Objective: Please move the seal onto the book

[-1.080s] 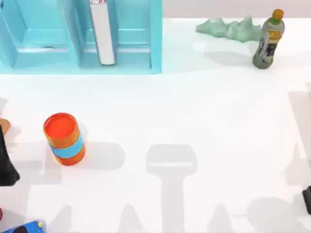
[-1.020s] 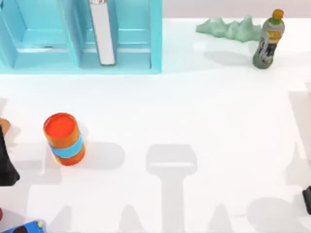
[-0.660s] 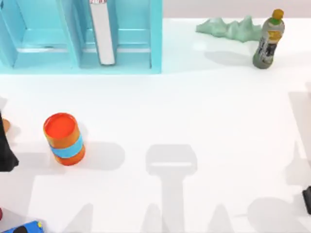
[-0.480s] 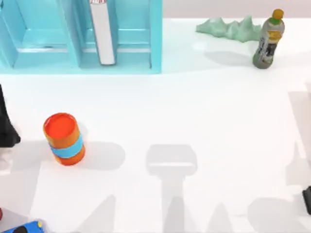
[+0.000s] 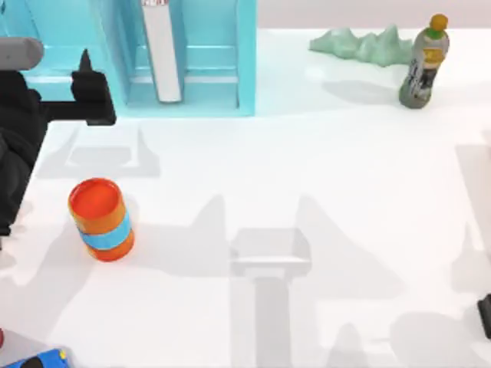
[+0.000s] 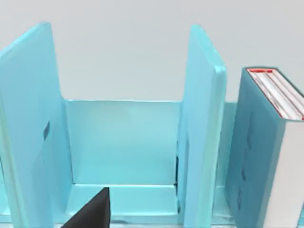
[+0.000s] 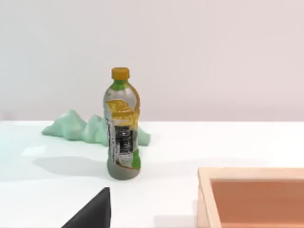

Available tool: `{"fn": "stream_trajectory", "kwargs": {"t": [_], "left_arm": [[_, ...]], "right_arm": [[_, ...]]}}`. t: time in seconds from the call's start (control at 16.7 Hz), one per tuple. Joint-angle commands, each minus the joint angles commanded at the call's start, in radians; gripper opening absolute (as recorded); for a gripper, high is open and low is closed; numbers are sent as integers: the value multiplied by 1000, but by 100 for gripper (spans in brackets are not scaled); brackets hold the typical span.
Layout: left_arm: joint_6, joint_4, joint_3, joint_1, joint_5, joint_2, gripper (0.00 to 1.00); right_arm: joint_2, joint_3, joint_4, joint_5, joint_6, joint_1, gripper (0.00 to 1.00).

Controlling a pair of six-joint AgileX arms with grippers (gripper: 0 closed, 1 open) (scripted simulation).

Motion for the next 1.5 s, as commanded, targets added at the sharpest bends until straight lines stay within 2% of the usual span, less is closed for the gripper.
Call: {"fn": "stream_trajectory", "kwargs": {"t": [0.3,0.54,0.96,1.2,1.5], "left_arm": [[-3,272,184,-104,-85,522,100],[-2,425,288,-158,-129,769,100],[-2,479,324,-173,-144,846,100],[-1,469,340,-167,-139,851,100],[1,402,457,-148,-116,895,100]], "right_arm": [[0,0,0,0,0,0,100],[0,0,0,0,0,0,100],[0,0,0,0,0,0,100],[0,0,0,0,0,0,100],[0,0,0,0,0,0,100]]}}
